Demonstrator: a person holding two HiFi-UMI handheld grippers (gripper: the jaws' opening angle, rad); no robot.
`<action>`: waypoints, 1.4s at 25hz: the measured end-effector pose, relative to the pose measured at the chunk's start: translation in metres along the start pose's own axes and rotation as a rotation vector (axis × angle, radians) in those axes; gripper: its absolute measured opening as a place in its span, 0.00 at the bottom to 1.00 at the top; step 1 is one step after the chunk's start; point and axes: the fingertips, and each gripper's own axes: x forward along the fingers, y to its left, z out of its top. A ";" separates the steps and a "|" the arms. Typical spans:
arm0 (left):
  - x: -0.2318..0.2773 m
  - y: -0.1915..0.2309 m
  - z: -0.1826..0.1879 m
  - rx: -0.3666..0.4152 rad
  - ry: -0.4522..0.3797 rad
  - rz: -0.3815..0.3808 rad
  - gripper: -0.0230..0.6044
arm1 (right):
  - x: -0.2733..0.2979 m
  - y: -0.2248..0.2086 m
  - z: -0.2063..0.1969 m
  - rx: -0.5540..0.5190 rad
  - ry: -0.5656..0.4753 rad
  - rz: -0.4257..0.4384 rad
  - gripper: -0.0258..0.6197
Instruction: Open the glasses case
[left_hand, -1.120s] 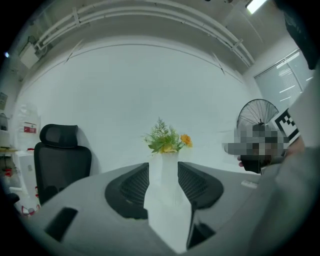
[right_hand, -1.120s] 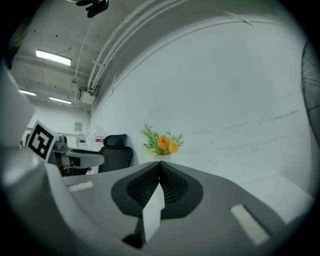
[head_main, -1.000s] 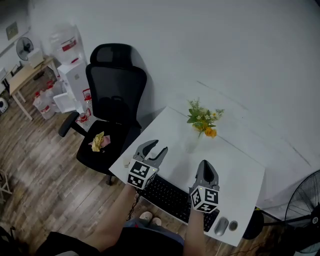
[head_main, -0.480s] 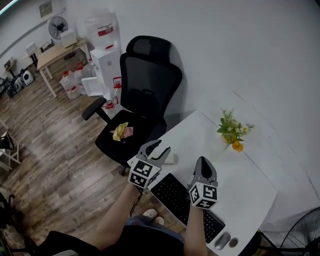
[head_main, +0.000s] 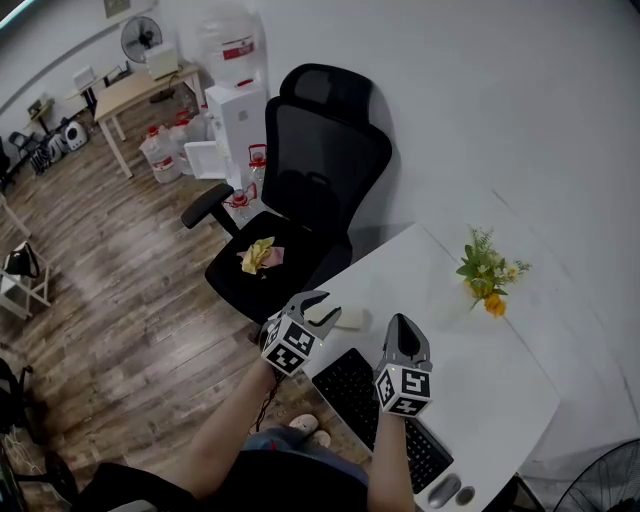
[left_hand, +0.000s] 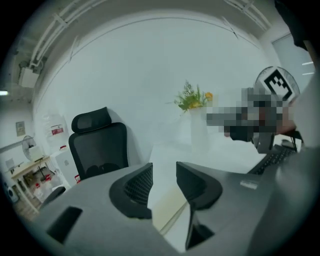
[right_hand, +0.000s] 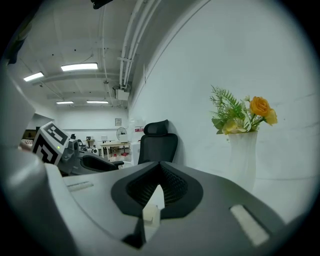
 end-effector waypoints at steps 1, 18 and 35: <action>0.004 -0.003 -0.008 0.031 0.032 -0.016 0.28 | 0.001 0.001 -0.002 -0.002 0.004 0.003 0.05; 0.062 -0.053 -0.090 0.643 0.463 -0.203 0.30 | 0.003 -0.014 -0.011 0.007 0.029 0.001 0.06; 0.077 -0.054 -0.109 0.726 0.549 -0.182 0.24 | 0.003 -0.024 -0.012 0.014 0.032 0.003 0.06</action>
